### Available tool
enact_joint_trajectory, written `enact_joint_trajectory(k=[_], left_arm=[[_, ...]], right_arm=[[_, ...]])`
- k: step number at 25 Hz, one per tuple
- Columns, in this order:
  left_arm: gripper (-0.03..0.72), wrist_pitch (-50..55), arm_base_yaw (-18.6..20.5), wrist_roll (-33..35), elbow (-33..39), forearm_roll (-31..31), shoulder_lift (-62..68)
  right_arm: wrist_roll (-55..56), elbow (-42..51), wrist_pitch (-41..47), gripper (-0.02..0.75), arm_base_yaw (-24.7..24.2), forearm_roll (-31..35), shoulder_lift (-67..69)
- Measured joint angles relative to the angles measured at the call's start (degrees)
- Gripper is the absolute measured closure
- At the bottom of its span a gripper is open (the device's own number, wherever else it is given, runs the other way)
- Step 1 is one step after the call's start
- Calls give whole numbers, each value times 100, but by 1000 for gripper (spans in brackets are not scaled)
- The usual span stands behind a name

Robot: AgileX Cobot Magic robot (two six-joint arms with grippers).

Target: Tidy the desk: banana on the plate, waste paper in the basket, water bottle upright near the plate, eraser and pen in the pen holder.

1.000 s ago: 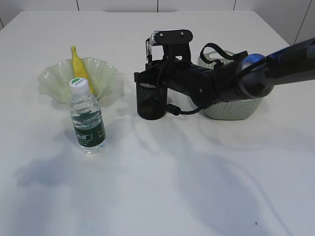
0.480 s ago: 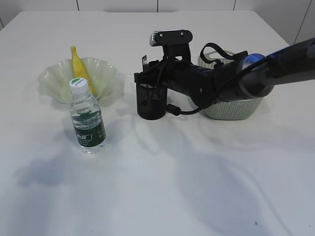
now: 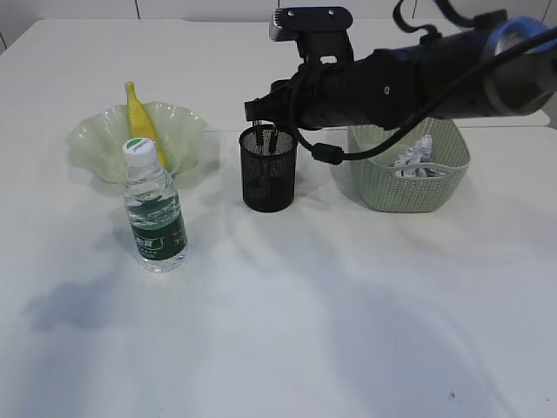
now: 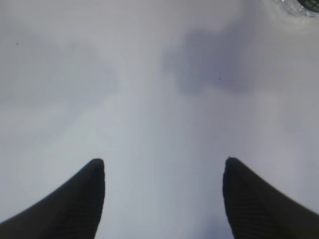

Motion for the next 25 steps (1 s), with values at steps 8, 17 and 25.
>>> enact_joint_trajectory(k=[8,17,25], left_arm=[[169,0,0,0,0,0,0],[169,0,0,0,0,0,0],[169,0,0,0,0,42,0]], right_arm=[[-158,0,2810,505,-10,-13,-886],[-293,0,4547,496,-920,-3,-1612],[-373,111,5152,496,-2354,54,-2183]])
